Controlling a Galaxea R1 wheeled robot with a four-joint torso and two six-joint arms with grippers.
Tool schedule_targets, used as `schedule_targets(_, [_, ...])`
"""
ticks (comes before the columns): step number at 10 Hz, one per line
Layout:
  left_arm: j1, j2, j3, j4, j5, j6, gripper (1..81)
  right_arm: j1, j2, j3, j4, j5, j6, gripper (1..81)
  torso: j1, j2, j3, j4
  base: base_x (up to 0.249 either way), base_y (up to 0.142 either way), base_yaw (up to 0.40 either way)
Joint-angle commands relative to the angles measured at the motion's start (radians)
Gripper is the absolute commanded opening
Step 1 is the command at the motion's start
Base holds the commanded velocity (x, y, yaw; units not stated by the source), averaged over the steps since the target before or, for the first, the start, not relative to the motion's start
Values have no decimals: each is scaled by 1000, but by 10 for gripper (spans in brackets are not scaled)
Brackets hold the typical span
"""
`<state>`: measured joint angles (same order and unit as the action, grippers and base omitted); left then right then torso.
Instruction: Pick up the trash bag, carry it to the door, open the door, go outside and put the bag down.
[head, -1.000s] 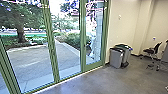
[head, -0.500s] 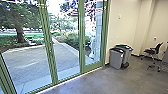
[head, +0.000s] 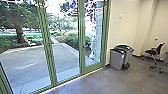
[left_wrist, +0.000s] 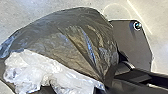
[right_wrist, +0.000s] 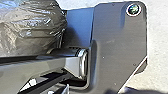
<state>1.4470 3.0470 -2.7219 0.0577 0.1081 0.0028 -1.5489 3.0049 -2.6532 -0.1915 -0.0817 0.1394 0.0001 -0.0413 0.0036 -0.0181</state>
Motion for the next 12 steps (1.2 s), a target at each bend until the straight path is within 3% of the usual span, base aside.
schedule_targets(1, [-67,0,-1,7,53,5,10,54,2,3,-5,-56,-1,811,0,0,0,0,125,0,0])
schedule_targets(12, [-66,1,-4,8,55,5,10,54,4,3,-6,-56,-1,811,0,0,0,0,125,-83,0])
